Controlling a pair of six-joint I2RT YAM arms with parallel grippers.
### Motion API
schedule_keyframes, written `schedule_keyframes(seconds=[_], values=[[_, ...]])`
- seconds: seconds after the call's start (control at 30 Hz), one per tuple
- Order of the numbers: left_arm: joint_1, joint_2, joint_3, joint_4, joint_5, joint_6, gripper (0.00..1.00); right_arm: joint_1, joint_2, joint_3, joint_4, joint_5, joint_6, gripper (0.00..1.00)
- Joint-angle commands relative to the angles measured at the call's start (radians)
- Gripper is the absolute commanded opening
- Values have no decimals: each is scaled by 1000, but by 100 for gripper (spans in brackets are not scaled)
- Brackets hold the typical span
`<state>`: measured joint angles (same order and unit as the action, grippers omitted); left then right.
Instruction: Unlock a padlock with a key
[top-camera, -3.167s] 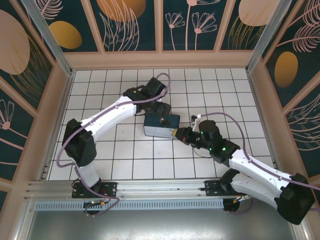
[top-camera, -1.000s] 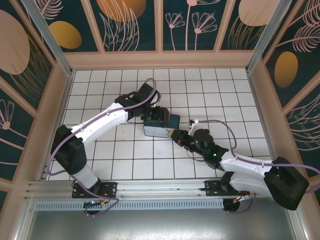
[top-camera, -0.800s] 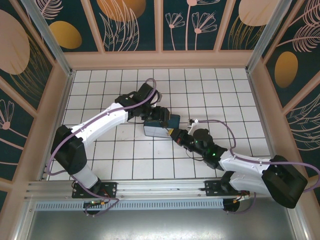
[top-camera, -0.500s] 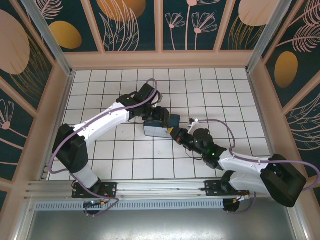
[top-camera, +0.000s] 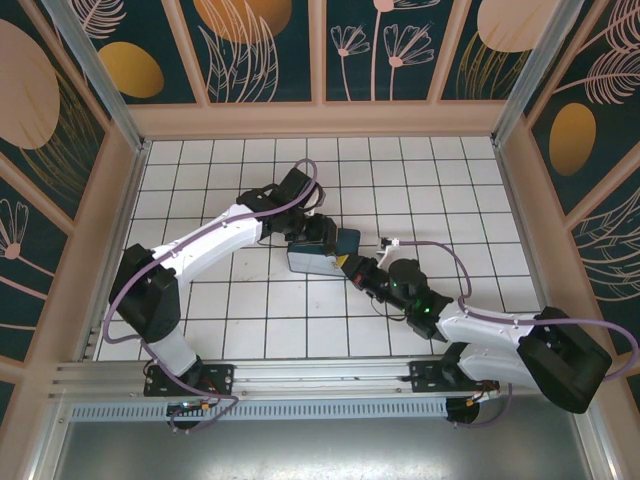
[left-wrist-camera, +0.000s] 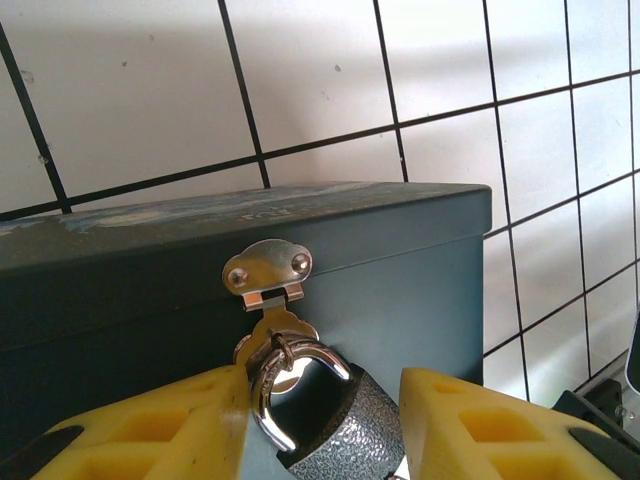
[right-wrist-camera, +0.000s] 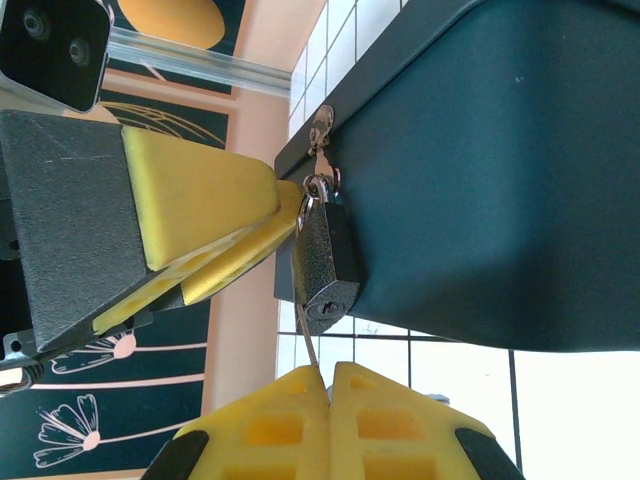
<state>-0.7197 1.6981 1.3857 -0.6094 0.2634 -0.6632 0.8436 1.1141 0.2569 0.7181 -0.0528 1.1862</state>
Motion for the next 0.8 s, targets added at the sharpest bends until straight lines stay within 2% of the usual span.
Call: schedule_keyframes(seconds=[0.0,0.77], values=[[4,9,-5,-6,-15,13,44,-6,-18,-27,10,25,19,0],[4,46,-33,-3,-13,20,42,-7,1,-34,88,24,13,0]])
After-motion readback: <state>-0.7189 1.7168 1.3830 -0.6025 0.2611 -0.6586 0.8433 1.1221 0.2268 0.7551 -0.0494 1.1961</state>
